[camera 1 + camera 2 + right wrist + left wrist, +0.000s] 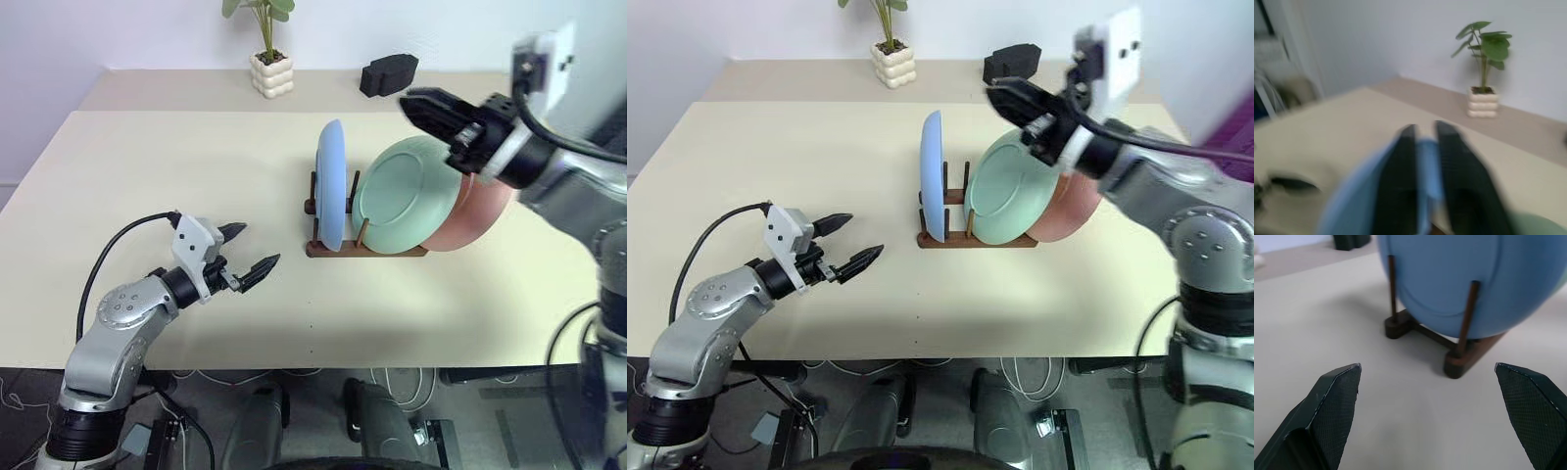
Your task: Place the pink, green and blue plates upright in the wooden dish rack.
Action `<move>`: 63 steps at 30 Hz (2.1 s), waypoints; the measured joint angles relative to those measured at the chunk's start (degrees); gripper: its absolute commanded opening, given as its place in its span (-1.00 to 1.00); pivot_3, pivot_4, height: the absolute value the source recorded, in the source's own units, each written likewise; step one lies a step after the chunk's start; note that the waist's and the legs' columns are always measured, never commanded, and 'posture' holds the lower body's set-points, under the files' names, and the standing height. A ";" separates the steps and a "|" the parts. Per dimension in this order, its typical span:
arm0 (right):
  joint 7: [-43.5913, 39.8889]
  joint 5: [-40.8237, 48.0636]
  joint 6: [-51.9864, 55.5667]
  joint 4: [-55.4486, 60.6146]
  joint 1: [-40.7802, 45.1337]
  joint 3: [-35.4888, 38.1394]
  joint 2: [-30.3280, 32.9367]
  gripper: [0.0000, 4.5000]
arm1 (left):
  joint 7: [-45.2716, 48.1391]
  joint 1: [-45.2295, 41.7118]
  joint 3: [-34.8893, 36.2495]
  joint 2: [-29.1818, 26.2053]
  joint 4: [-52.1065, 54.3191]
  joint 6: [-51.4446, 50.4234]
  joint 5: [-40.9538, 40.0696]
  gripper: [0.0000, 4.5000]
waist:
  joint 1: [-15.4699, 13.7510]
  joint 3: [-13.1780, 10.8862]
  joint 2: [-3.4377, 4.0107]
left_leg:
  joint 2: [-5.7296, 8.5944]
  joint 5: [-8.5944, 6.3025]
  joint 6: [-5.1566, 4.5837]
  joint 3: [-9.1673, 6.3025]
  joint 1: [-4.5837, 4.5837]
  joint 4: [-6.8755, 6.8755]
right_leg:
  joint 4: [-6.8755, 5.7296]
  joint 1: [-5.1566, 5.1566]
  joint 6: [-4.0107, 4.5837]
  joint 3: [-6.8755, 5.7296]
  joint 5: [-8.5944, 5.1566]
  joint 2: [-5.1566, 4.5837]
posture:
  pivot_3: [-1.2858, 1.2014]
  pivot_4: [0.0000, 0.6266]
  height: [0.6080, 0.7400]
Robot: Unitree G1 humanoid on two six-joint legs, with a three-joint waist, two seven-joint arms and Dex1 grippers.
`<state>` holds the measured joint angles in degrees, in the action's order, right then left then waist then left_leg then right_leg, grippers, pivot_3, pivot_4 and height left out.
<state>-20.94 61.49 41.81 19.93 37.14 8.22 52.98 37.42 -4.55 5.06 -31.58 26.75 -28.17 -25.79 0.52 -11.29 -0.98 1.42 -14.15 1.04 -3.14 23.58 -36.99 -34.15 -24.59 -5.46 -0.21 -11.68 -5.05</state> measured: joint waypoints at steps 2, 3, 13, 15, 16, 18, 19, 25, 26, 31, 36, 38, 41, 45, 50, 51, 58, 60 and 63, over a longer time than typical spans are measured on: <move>-7.47 -4.23 -2.33 -0.91 -4.00 2.44 4.00 -0.98 | 0.87 0.46 -0.42 -0.64 0.56 -0.65 -0.58 1.00 | 0.04 0.00 0.00 | 0.00 -0.05 -0.08 0.09 0.00 0.00 | 0.04 0.00 -0.01 0.03 0.00 -0.01 | 0.03 -0.52 0.97; -10.45 -5.93 -3.45 -1.05 -5.79 3.32 5.39 -0.98 | 1.27 0.55 -0.61 -0.91 0.65 -0.99 -0.80 1.00 | 0.06 0.00 0.00 | -0.01 -0.06 -0.09 0.10 0.00 0.00 | 0.04 0.00 -0.02 0.03 0.00 0.00 | 0.03 -0.52 0.97; -30.75 -17.51 -8.32 1.33 -21.86 10.04 13.61 -0.98 | 3.84 0.63 -3.94 -1.85 2.83 -3.05 -2.51 1.00 | -0.04 0.00 0.02 | -0.06 -0.07 -0.07 0.16 -0.05 -0.07 | 0.01 0.02 -0.01 0.06 0.00 0.00 | 0.03 -0.52 0.97; -31.71 -19.85 -8.70 1.38 -22.94 10.53 14.35 -0.98 | 3.84 0.58 -4.44 -1.80 2.99 -3.32 -2.52 1.00 | -0.04 0.00 0.01 | -0.06 -0.07 -0.07 0.16 -0.05 -0.07 | 0.01 0.02 0.00 0.06 0.00 0.01 | 0.03 -0.52 0.97; -32.16 -20.73 -8.74 1.37 -23.58 10.56 14.51 -0.98 | 3.83 0.56 -4.46 -1.80 3.06 -3.52 -2.53 1.00 | -0.08 0.00 0.01 | -0.06 -0.07 -0.07 0.15 -0.05 -0.06 | 0.01 0.02 0.00 0.05 0.01 0.01 | 0.03 -0.52 0.97; -32.89 -22.08 -8.74 1.52 -24.77 10.56 14.51 -0.98 | 3.82 0.52 -4.70 -1.72 3.10 -3.66 -2.58 1.00 | -0.15 0.00 0.02 | -0.06 -0.07 -0.07 0.15 -0.05 -0.06 | 0.00 0.02 0.00 0.05 0.01 0.01 | 0.03 -0.52 0.97; -33.13 -22.75 -8.71 1.72 -25.37 10.53 14.51 -0.98 | 3.84 0.52 -4.88 -1.61 3.16 -3.72 -2.73 1.00 | -0.17 0.00 0.01 | -0.06 -0.07 -0.07 0.15 -0.05 -0.07 | 0.00 0.02 0.00 0.05 0.01 0.01 | 0.03 -0.52 0.97; -33.15 -27.62 -8.67 2.37 -25.92 8.79 14.42 -0.98 | 3.79 0.51 -6.29 -1.48 4.03 -3.82 -3.07 1.00 | -0.16 0.00 0.01 | -0.05 -0.07 -0.07 0.16 -0.05 -0.09 | 0.00 0.03 0.00 0.06 0.01 0.01 | 0.03 -0.52 0.97; -33.07 -28.08 -8.67 2.36 -25.87 8.18 14.23 -0.98 | 3.73 0.52 -6.39 -1.46 4.14 -3.83 -3.07 1.00 | -0.15 0.00 0.02 | -0.05 -0.07 -0.07 0.16 -0.05 -0.09 | -0.01 0.02 0.00 0.06 0.01 0.01 | 0.03 -0.52 0.97; -32.62 -29.37 -8.45 2.41 -23.60 5.39 12.78 -0.98 | 3.54 0.54 -6.49 -1.02 4.38 -3.81 -3.07 1.00 | -0.14 0.00 0.02 | -0.04 -0.07 -0.07 0.16 -0.05 -0.10 | -0.01 0.03 0.00 0.06 0.02 0.02 | 0.03 -0.52 0.97; -32.20 -30.85 -8.46 2.34 -20.93 2.23 10.66 -0.98 | 3.14 1.06 -6.53 -0.69 4.53 -3.78 -3.03 1.00 | -0.09 0.00 0.02 | -0.03 -0.07 -0.07 0.17 -0.06 -0.11 | -0.03 0.04 0.00 0.06 0.02 0.02 | 0.03 -0.52 0.97; -32.22 -30.93 -8.47 2.34 -19.34 1.44 10.02 -0.98 | 2.93 1.58 -6.49 -0.59 4.89 -3.76 -3.03 1.00 | -0.05 0.00 0.02 | -0.04 -0.07 -0.07 0.15 -0.06 -0.11 | -0.05 0.04 0.00 0.06 0.02 0.02 | 0.03 -0.52 0.97; -32.27 -30.98 -8.54 2.34 -17.28 0.93 8.53 -0.98 | 2.39 2.23 -6.48 -0.43 5.04 -3.76 -3.03 1.00 | -0.09 0.00 0.02 | -0.03 -0.07 -0.07 0.15 -0.07 -0.12 | -0.07 0.05 0.00 0.06 0.03 0.03 | 0.03 -0.52 0.97; -32.70 -30.68 -8.66 2.51 -15.39 0.14 6.54 -0.98 | 2.07 3.33 -6.39 -0.41 5.62 -3.57 -3.03 1.00 | -0.09 0.00 0.01 | -0.03 -0.07 -0.07 0.15 -0.07 -0.13 | -0.07 0.06 0.00 0.06 0.03 0.02 | 0.03 -0.52 0.97; -33.55 -28.81 -8.41 4.49 -14.09 -0.02 5.27 -0.98 | 2.02 4.11 -6.39 -0.40 5.63 -3.32 -3.03 1.00 | -0.12 0.00 0.02 | -0.03 -0.07 -0.07 0.14 -0.09 -0.14 | -0.09 0.07 -0.01 0.06 0.03 0.02 | 0.03 -0.52 0.97; -33.59 -28.60 -8.40 4.87 -14.03 -0.02 4.92 -0.98 | 2.01 4.12 -6.39 -0.40 5.63 -3.24 -3.03 1.00 | -0.13 0.01 0.01 | -0.03 -0.07 -0.07 0.14 -0.09 -0.15 | -0.09 0.08 -0.01 0.06 0.03 0.03 | 0.03 -0.52 0.97; -33.48 -28.55 -7.75 5.83 -14.02 -0.03 4.40 -0.98 | 2.08 4.12 -6.40 -0.40 5.63 -2.46 -3.03 1.00 | -0.12 0.01 0.01 | -0.02 -0.07 -0.07 0.14 -0.11 -0.16 | -0.11 0.09 0.00 0.06 0.03 0.02 | 0.03 -0.52 0.97; -33.54 -28.91 -7.83 5.78 -14.05 0.51 4.67 -0.98 | 2.17 4.09 -6.41 -0.40 5.62 -2.43 -3.04 1.00 | -0.14 0.01 0.01 | -0.02 -0.07 -0.07 0.15 -0.11 -0.17 | -0.12 0.09 0.00 0.06 0.03 0.02 | 0.03 -0.52 0.97; -34.13 -29.05 -7.95 5.54 -14.11 3.35 6.51 -0.98 | 2.50 3.87 -6.43 -0.39 5.61 -2.34 -3.06 1.00 | -0.25 0.01 0.02 | -0.02 -0.07 -0.07 0.15 -0.11 -0.17 | -0.12 0.09 0.00 0.06 0.03 0.02 | 0.03 -0.52 0.97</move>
<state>-55.07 32.43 33.86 25.47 23.03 11.57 59.49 39.92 -0.68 -1.37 -31.97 32.37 -30.51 -28.84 0.28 -11.28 -0.96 1.40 -14.21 0.97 -2.99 23.47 -37.17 -34.27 -24.50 -5.47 -0.15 -11.65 -5.03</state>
